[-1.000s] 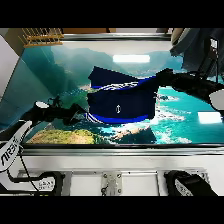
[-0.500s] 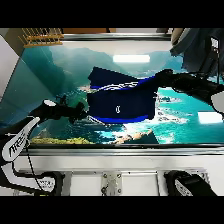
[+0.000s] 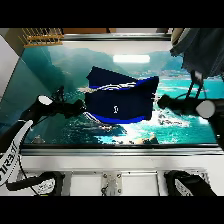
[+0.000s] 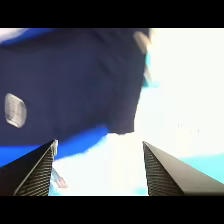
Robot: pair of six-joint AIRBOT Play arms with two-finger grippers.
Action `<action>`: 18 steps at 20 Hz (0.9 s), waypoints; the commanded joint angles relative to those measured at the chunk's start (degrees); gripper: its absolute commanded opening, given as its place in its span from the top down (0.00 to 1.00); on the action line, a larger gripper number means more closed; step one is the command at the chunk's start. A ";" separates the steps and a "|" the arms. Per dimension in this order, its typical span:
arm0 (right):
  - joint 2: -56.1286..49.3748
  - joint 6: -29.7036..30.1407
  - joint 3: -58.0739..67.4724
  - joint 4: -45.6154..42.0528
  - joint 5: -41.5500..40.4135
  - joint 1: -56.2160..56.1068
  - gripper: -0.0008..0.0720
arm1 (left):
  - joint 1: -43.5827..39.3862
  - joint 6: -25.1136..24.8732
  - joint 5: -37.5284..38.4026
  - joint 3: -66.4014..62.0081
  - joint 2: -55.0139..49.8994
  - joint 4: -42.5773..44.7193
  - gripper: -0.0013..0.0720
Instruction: Fold the clothes and pants, and hang the long-sleeved shirts on hangers.
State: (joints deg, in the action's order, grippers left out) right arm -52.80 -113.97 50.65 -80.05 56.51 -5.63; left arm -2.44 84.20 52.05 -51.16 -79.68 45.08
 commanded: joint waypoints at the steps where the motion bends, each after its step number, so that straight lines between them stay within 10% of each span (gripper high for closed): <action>1: -2.84 -17.03 -14.29 2.86 -7.32 0.50 0.18 | -3.48 -0.35 -0.26 -0.07 3.02 5.49 0.97; 9: -15.78 -13.97 -20.28 21.40 -42.12 -4.35 0.18 | -4.59 -0.24 -0.87 -0.07 2.99 6.38 0.97; 18: -21.20 -10.25 -16.39 21.18 -38.66 -5.60 0.19 | -4.59 -0.20 -1.07 -0.07 2.99 6.34 0.97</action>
State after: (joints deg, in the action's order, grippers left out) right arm -73.12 -125.08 33.74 -59.27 15.31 -11.03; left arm -6.98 83.96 51.07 -51.16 -76.73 51.40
